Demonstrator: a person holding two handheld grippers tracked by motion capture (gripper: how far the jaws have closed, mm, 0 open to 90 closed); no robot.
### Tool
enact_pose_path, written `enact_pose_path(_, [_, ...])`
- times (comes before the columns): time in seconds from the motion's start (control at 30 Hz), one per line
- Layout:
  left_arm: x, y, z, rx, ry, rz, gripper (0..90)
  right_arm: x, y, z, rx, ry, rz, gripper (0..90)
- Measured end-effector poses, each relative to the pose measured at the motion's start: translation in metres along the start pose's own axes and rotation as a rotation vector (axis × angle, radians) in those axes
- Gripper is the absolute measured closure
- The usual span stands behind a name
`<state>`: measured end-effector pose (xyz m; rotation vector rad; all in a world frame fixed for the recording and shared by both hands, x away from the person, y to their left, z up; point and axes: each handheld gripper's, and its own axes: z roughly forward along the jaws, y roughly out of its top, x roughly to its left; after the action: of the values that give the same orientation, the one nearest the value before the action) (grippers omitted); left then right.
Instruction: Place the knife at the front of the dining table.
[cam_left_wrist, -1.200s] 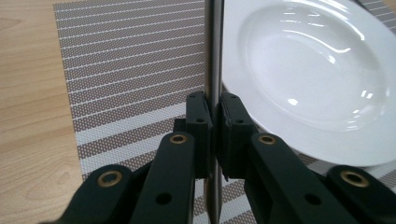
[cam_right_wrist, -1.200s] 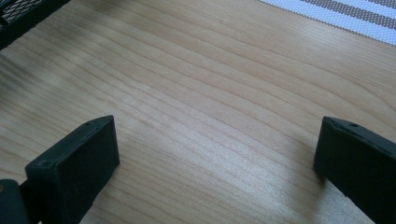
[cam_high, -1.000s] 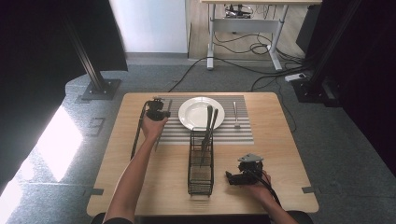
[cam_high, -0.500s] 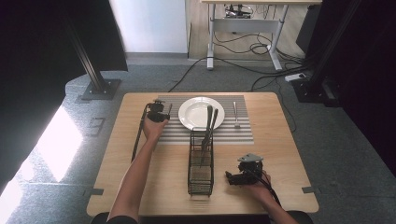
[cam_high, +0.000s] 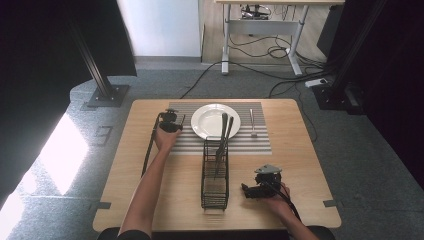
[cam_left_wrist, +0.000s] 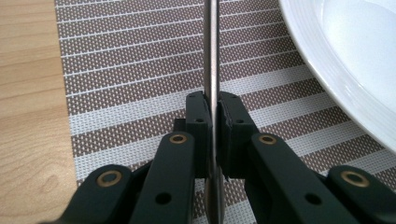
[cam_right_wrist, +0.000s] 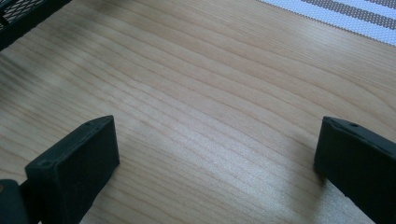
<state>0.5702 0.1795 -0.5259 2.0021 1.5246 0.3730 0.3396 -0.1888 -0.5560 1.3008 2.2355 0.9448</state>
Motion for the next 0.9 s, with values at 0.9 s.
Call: enact_pose_path(0.9, [0.0066, -0.0089, -0.0015, -0.033, 0.032, 0.023, 75.2, 0.0009, -0.0005, -0.0006, -0.002, -0.002, 0.002, 0.2])
